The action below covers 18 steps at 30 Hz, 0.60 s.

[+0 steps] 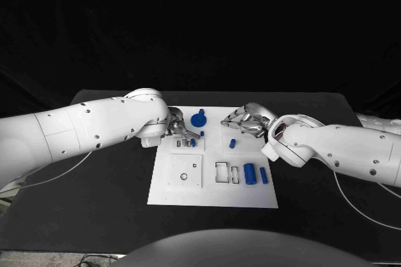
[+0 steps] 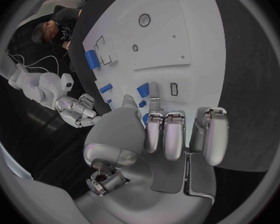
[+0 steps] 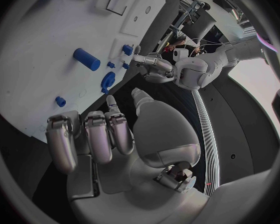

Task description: Assemble the parts on the task board

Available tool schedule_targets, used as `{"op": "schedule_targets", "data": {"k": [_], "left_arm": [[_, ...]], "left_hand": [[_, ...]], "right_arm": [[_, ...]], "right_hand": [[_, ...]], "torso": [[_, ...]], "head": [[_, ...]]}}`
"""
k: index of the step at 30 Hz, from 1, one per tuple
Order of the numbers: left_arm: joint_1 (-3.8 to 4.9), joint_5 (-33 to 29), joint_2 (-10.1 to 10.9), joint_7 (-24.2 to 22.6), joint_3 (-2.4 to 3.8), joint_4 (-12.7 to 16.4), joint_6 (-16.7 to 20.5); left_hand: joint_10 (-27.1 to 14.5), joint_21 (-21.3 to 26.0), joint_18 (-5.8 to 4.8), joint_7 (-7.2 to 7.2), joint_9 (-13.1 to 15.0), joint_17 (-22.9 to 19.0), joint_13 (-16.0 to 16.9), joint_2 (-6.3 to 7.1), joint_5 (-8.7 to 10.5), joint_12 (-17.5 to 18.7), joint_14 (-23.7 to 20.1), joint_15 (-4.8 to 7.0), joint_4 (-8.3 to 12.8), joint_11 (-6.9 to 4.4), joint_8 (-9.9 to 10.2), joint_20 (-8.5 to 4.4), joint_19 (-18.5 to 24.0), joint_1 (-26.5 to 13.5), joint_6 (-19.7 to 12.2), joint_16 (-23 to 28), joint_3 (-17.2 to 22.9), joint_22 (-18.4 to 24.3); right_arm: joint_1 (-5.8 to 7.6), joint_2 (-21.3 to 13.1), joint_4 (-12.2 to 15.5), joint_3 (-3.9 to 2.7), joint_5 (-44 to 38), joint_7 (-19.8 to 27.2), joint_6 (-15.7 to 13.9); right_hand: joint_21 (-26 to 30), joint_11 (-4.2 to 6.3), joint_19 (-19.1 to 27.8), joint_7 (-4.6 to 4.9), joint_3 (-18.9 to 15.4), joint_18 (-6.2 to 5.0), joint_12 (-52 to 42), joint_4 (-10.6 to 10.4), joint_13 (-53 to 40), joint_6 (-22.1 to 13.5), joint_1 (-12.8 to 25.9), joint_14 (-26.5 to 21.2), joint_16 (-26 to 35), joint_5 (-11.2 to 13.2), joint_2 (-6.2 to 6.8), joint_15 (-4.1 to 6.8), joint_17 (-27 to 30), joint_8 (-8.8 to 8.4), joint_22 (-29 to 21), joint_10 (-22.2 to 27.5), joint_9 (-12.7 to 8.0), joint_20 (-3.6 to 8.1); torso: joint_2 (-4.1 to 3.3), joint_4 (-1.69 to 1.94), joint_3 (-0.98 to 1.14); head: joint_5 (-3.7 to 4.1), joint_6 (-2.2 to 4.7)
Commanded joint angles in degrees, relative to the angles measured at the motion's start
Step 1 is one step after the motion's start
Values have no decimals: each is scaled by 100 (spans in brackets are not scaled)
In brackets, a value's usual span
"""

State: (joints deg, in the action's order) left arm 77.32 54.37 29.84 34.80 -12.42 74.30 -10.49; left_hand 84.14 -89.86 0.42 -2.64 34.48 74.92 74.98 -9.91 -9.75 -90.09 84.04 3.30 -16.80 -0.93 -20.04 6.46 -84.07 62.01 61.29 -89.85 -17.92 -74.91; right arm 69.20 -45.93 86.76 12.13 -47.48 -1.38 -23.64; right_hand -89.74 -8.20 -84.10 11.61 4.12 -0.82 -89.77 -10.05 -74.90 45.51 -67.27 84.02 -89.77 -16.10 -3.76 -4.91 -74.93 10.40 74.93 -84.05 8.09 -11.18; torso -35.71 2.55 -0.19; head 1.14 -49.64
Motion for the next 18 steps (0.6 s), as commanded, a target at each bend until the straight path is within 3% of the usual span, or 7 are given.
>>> {"op": "schedule_targets", "data": {"k": [1,18], "left_arm": [[-6,-103,-54,99,2,-33,172],[-49,-108,-207,327,3,-152,147]], "left_hand": [[586,-14,-42,-11,10,1508,1502,-24,28,9,596,-56,8,37,39,-34,-593,-14,-51,-15,-30,-1509],[586,-14,-42,-44,47,1508,1502,-82,27,9,596,-86,19,65,147,-86,-593,159,-156,-15,-20,-1509]], "right_arm": [[-3,7,3,-1,-62,-3,31],[-3,21,0,-1,-59,21,1]], "right_hand": [[-26,-37,-590,82,0,82,-23,-26,-1510,35,38,598,-23,-19,8,-50,-1507,37,1507,-595,8,-41],[-26,-38,-590,83,0,82,-23,-27,-1510,35,40,598,-23,-33,8,-51,-1507,39,1507,-595,9,-41]], "torso": [[-4,1,-1],[0,4,-2]], "head": [[-1,-3],[-5,12]]}}
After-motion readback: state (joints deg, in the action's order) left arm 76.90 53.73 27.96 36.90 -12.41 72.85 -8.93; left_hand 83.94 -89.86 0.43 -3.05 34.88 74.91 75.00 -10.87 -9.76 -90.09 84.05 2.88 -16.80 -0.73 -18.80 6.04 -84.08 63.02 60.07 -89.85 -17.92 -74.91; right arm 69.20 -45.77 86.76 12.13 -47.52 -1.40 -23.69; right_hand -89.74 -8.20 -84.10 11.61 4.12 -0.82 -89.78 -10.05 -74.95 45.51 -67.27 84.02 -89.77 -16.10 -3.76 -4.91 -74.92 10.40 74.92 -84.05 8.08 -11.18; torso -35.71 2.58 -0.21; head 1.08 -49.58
